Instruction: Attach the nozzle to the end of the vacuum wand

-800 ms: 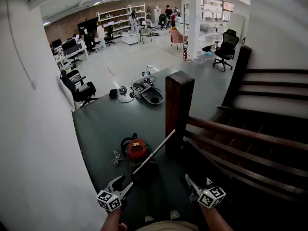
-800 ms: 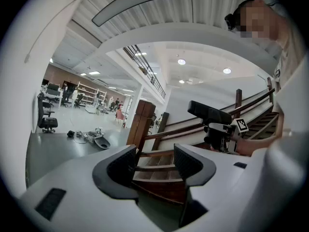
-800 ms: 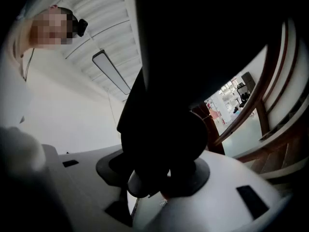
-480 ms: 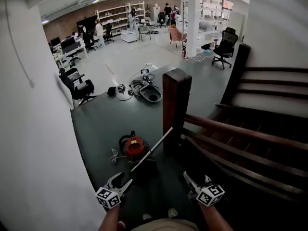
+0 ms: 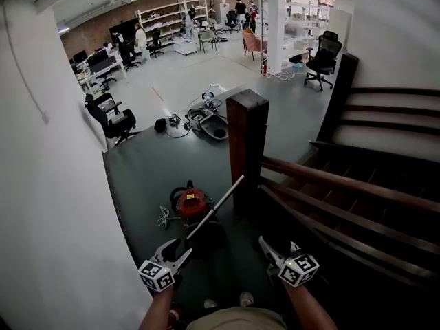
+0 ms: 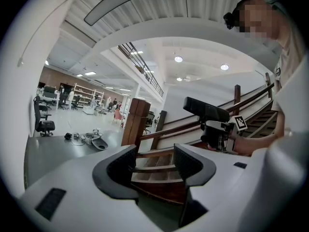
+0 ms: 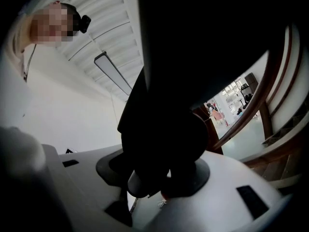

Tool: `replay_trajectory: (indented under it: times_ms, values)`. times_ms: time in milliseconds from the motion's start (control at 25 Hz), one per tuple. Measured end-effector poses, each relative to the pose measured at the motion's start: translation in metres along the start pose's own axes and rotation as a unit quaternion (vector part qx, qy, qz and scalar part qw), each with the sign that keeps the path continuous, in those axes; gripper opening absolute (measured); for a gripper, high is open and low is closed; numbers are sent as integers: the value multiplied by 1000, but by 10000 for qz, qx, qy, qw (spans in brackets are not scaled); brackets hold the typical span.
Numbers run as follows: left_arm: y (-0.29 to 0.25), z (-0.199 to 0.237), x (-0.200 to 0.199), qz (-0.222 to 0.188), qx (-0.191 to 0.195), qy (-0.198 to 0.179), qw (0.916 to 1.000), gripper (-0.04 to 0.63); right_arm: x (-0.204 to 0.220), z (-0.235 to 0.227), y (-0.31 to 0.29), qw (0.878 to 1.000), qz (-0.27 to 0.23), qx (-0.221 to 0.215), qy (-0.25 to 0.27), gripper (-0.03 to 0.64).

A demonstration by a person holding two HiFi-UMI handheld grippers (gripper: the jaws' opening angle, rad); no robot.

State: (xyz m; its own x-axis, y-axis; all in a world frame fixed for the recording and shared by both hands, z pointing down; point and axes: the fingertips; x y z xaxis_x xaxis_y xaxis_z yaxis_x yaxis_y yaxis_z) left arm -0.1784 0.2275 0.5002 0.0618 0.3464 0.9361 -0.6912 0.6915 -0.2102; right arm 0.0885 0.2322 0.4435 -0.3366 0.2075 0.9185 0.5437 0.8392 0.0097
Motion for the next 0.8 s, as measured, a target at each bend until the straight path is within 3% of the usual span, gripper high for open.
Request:
replay_trajectory:
  times_ms: [240, 480, 800]
  values:
    - [-15, -29, 0, 62, -41, -132, 9999, 256, -4, -13, 18, 9995, 78, -127, 274, 189]
    - [-37, -49, 13, 128, -54, -84, 9999, 256, -7, -40, 30, 9997, 95, -100, 192, 189]
    - [-72, -26, 24, 264, 95, -50, 9996, 256, -3, -65, 5, 9997, 104, 48, 196, 189]
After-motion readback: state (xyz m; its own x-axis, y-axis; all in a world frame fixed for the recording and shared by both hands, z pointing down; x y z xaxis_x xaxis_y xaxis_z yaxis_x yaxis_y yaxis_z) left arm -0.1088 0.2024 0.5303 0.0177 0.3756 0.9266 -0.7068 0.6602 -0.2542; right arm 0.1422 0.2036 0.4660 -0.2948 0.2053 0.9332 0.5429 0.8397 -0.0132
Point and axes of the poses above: the fingertips, and each gripper's own axes: y backward along the fingers, z to its left, x out of its underside, and after that the axes turned 1 degree about x, right-handed
